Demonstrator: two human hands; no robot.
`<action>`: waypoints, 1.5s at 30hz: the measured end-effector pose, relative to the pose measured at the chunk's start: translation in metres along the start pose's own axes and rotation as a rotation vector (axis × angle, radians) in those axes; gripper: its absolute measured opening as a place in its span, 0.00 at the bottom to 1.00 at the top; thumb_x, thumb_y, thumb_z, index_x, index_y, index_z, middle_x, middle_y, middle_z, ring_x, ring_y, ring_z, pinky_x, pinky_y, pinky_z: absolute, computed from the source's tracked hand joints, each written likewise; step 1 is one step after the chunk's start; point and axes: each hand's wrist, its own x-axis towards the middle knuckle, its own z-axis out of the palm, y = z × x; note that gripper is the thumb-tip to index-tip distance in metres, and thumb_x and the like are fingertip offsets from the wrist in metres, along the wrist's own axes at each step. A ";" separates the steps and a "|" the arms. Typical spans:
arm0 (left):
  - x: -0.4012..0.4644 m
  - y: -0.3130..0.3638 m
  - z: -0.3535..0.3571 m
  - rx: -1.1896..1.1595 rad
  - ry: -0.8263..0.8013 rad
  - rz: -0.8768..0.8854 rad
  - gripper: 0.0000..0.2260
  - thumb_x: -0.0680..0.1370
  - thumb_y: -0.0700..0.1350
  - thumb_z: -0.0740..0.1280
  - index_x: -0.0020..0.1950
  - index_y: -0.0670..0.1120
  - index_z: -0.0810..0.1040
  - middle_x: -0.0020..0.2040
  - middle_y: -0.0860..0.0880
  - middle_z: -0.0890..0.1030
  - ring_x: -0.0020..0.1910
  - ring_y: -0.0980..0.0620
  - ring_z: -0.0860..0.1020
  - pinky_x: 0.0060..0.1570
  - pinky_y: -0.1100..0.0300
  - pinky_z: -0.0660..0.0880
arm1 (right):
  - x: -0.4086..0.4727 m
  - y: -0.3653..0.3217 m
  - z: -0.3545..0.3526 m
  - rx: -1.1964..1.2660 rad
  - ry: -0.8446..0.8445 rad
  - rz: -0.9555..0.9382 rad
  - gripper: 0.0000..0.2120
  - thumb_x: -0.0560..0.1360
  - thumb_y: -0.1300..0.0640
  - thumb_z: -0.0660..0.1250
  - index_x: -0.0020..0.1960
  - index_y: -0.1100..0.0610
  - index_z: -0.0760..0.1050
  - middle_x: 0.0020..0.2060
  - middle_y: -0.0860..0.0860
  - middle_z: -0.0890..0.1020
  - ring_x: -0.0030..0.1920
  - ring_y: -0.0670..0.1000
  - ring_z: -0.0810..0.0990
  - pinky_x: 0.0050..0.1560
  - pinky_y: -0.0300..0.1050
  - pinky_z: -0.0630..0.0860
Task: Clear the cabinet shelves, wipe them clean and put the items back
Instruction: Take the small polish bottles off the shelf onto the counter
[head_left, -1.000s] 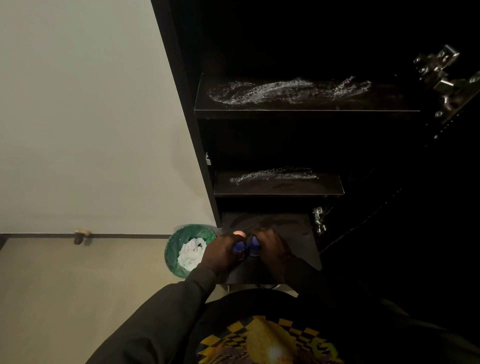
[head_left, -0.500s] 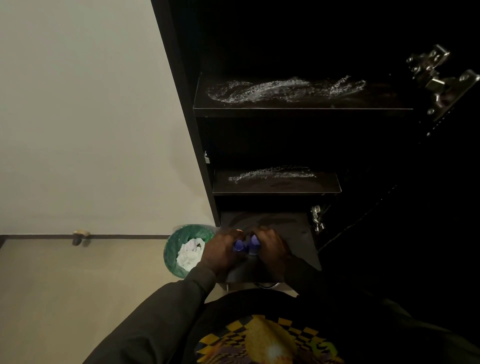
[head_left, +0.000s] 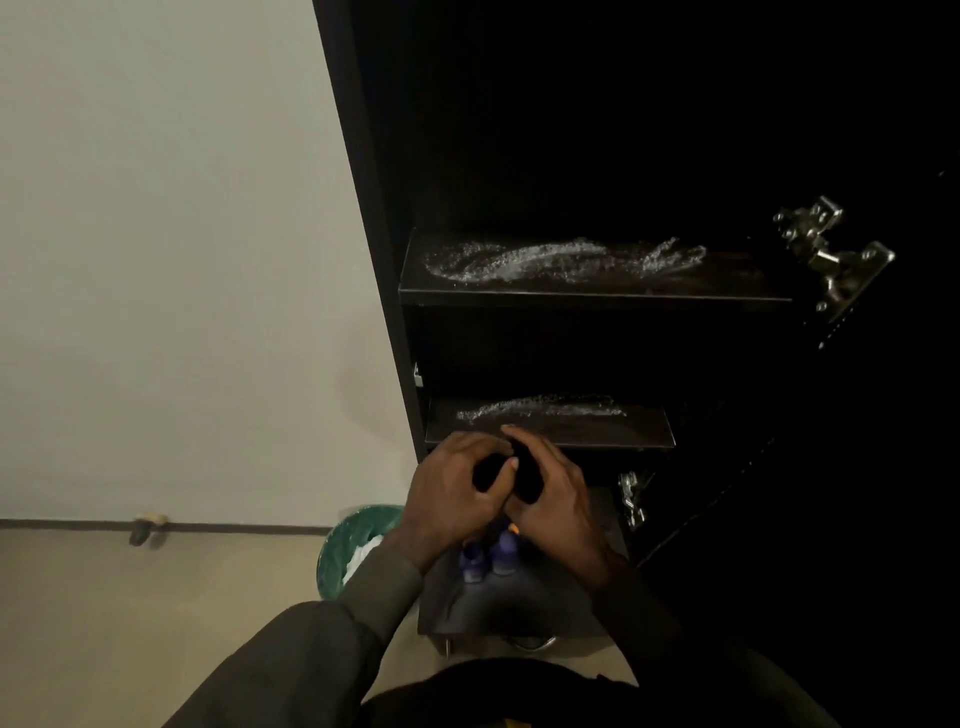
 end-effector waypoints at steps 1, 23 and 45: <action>0.009 0.012 -0.011 -0.052 0.037 0.030 0.10 0.77 0.52 0.66 0.54 0.52 0.83 0.52 0.58 0.83 0.53 0.59 0.79 0.55 0.64 0.75 | 0.006 -0.015 -0.011 0.018 0.046 -0.031 0.25 0.72 0.55 0.71 0.69 0.52 0.72 0.64 0.44 0.77 0.64 0.39 0.75 0.64 0.37 0.72; 0.174 0.217 -0.224 -0.366 0.598 0.603 0.13 0.81 0.43 0.61 0.46 0.40 0.84 0.42 0.49 0.85 0.41 0.55 0.83 0.40 0.54 0.79 | 0.136 -0.246 -0.239 0.243 0.795 -0.718 0.13 0.76 0.66 0.65 0.61 0.64 0.74 0.51 0.58 0.82 0.51 0.51 0.83 0.52 0.44 0.79; 0.322 0.286 -0.269 0.058 0.227 0.239 0.16 0.69 0.54 0.75 0.53 0.48 0.81 0.46 0.51 0.83 0.45 0.53 0.81 0.40 0.58 0.78 | 0.244 -0.297 -0.337 -0.222 0.448 -0.200 0.11 0.72 0.51 0.75 0.54 0.48 0.82 0.47 0.42 0.82 0.47 0.39 0.79 0.40 0.33 0.72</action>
